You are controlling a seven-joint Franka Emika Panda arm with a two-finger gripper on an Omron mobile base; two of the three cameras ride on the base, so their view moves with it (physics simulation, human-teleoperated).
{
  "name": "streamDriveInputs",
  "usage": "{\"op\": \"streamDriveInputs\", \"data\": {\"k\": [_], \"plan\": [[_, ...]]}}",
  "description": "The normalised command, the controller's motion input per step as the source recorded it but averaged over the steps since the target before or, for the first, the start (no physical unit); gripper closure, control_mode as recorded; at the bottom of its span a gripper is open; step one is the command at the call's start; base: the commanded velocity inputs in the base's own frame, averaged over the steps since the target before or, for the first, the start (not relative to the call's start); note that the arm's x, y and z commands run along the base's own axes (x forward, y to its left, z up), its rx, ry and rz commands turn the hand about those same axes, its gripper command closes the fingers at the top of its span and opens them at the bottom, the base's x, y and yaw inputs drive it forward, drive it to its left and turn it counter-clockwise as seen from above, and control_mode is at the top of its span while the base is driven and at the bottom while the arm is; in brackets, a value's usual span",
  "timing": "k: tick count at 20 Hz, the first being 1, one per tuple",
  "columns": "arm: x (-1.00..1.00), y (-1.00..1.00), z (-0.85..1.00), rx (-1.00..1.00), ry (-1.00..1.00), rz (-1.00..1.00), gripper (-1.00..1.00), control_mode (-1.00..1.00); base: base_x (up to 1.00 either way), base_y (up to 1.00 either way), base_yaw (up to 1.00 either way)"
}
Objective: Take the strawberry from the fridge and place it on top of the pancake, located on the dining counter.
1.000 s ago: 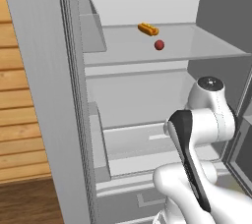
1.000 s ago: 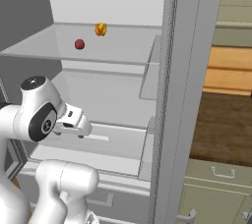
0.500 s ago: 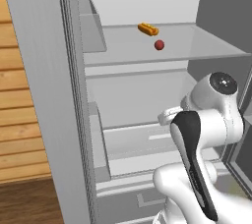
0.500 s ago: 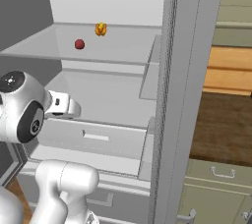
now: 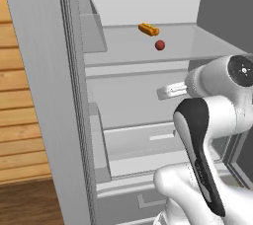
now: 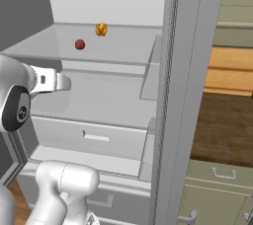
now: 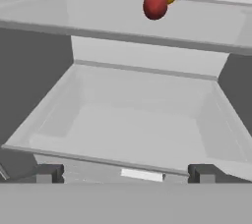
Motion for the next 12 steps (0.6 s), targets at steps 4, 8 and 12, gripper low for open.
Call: {"op": "streamDriveInputs", "data": {"k": [4, 8, 12], "plan": [[0.3, -0.03, 0.96, 0.1, -0.07, 0.0, -1.0, -1.0, 0.0, 0.0, 0.0], [0.58, -0.04, 0.41, 0.04, -0.03, -0.01, -1.0, -1.0, 0.0, 0.0, 0.0], [0.8, -0.14, 0.08, 0.0, -0.02, -0.04, -1.0, -1.0, 0.0, 0.0, 0.0]]}}
